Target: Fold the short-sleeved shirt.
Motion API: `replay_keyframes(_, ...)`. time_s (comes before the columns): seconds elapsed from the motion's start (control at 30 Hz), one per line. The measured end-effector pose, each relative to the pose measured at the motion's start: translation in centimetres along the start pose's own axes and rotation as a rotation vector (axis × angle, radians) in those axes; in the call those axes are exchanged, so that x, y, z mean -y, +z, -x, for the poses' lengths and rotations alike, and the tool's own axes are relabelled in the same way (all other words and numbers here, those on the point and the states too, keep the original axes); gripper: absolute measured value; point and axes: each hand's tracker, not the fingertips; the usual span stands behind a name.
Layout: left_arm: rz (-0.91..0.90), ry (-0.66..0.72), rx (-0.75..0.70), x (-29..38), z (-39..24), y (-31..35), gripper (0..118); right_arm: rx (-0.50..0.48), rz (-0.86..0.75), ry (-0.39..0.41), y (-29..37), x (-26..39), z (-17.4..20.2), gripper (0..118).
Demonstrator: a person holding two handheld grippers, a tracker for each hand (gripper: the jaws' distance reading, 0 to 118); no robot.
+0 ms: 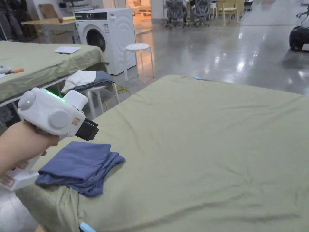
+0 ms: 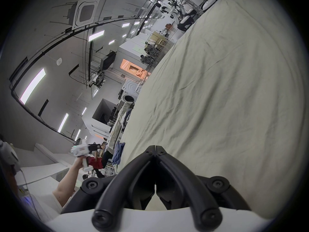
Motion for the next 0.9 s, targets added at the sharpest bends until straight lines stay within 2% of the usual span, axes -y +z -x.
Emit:
replay_keyframes(0.03,-0.037,0.076,0.024,0.6,-1.2,2.5,109,0.025,-0.009,0.045,0.1,-0.1,0.4,0)
replay_keyframes(0.07,-0.052,0.138,0.144,1.3,-2.5,4.5,86,0.047,-0.023,0.094,0.3,-0.1,1.1,0)
replay_keyframes(0.13,-0.156,0.174,0.316,2.9,-5.7,8.1,9,0.054,-0.048,0.14,0.9,-0.1,2.2,0)
replay_keyframes(0.17,-0.229,0.181,0.258,3.8,-8.3,10.1,0,0.071,-0.071,0.17,1.4,0.0,3.0,0)
replay_keyframes(0.2,-0.281,0.151,0.209,4.3,-10.4,11.9,0,0.099,-0.085,0.197,2.2,-0.1,3.3,0)
replay_keyframes(0.23,-0.351,0.137,0.219,4.8,-12.4,14.2,0,0.115,-0.107,0.229,3.1,0.1,4.3,0)
replay_keyframes(0.3,-0.484,0.227,0.34,5.6,-15.7,17.9,0,0.168,-0.143,0.32,5.1,0.5,6.8,0)
replay_keyframes(0.4,-0.609,0.314,0.389,6.2,-20.7,23.7,0,0.355,-0.23,0.566,8.6,1.5,11.4,0)
replay_keyframes(0.47,-0.683,0.329,0.419,6.8,-23.5,26.8,0,0.539,-0.308,0.72,10.8,2.8,14.8,0)
replay_keyframes(0.5,-0.697,0.321,0.427,6.9,-24.6,27.8,0,0.597,-0.34,0.771,11.8,3.5,15.9,0)
replay_keyframes(0.57,-0.756,0.305,0.436,7.3,-27.7,30.1,0,0.641,-0.433,0.854,14.5,5.1,18.0,0)
replay_keyframes(0.7,-0.777,0.276,0.452,8.7,-30.6,33.7,0,0.719,-0.549,0.926,18.3,7.5,20.1,0)
replay_keyframes(0.83,-0.801,0.258,0.47,10.8,-31.7,36.3,0,0.726,-0.589,0.939,21.0,9.6,20.6,0)
replay_keyframes(0.9,-0.8,0.276,0.475,11.8,-31.6,37.2,0,0.713,-0.608,0.917,22.0,10.4,20.6,0)
